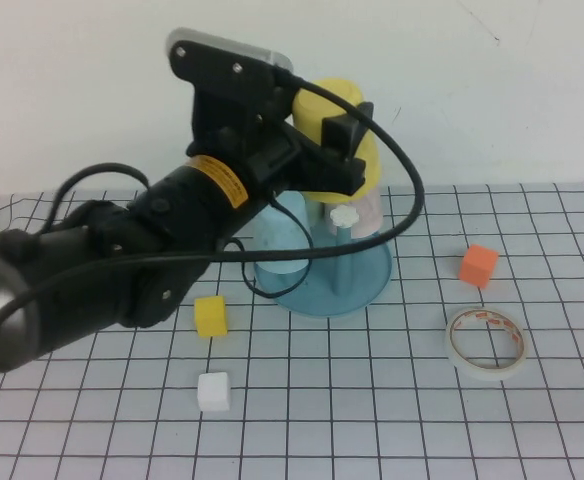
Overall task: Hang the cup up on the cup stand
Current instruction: Place the cup on the cup holder
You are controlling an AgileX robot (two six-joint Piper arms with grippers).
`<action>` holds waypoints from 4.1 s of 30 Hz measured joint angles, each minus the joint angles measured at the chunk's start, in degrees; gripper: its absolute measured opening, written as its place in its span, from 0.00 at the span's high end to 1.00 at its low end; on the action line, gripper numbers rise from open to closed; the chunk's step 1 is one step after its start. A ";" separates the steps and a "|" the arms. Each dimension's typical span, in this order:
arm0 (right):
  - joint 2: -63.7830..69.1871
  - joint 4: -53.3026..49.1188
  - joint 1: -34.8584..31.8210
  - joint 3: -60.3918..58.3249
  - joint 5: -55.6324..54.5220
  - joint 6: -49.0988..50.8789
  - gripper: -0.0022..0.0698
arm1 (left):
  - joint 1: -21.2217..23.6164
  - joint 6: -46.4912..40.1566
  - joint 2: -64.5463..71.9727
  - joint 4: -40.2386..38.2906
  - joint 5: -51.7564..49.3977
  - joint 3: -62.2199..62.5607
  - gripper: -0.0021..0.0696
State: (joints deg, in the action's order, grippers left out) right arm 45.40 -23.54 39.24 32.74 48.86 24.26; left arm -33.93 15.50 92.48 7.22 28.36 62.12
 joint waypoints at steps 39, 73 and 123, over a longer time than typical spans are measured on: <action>0.00 0.00 0.00 0.00 -0.08 0.00 0.97 | 0.00 -7.99 23.69 -0.54 5.63 11.56 0.21; 0.00 0.00 0.00 0.00 -0.21 0.00 0.97 | 0.00 -8.67 24.19 -8.21 -7.88 11.56 0.20; 0.00 0.00 0.00 0.00 -0.21 0.00 0.97 | 0.00 1.25 12.94 9.65 -14.72 11.56 0.58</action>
State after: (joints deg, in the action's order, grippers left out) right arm 45.40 -23.54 39.24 32.74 48.65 24.26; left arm -33.93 16.75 105.43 16.87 13.64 73.67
